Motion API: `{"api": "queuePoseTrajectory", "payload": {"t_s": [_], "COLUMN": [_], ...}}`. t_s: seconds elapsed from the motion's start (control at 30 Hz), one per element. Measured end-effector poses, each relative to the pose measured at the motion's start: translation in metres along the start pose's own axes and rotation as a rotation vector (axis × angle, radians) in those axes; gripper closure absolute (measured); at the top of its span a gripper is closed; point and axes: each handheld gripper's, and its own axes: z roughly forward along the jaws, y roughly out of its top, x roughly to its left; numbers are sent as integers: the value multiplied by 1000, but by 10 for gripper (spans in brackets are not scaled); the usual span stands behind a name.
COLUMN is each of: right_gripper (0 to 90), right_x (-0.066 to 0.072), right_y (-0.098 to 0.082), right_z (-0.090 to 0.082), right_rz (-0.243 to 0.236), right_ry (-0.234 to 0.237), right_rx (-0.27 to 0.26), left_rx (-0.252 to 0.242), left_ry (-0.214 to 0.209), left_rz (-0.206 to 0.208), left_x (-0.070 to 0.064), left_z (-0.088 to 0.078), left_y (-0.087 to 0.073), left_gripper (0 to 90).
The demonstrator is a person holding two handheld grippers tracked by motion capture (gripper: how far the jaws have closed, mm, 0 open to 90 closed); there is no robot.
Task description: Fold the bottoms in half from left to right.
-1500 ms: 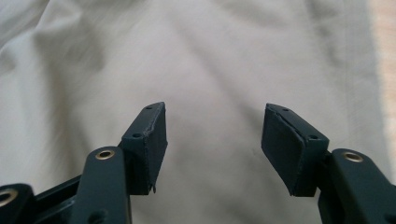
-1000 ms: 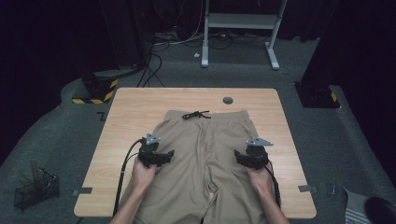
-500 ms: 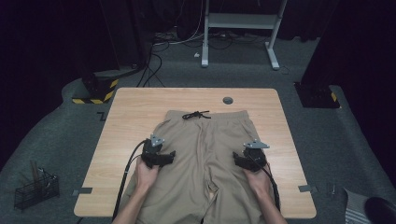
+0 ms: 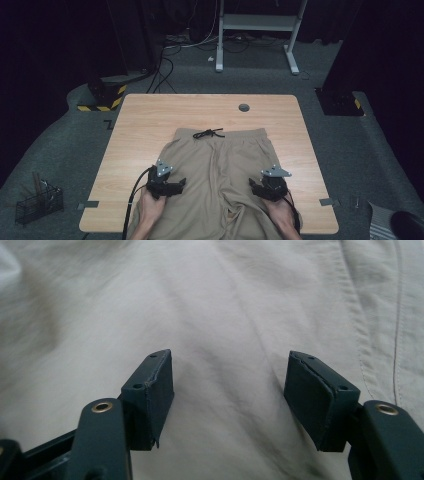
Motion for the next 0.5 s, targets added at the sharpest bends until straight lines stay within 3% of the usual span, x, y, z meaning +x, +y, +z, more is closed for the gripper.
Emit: {"api": "queuePoseTrajectory", "payload": {"t_s": [0.07,0.13,0.23,0.33,0.5], "right_gripper": [367,382,380,374,372], "right_x": [1,-1,-5,-17,-30], "right_y": [1,6,14,33,48], "right_z": [-2,-3,-2,8,28], "right_rz": [-5,3,5,48,84], "right_ry": [11,23,15,-5,-24], "right_rx": [16,-10,-30,-61,-33], "left_rx": [-2,-13,-26,-42,-19], "left_ry": [-44,-81,-80,-101,-67], "left_rz": [-16,-36,-40,-46,-56], "left_x": [3,8,12,16,25], "left_z": [-2,-3,-4,-3,13], "left_y": [0,5,14,28,49], "left_gripper": [140,112,108,111,112]}}
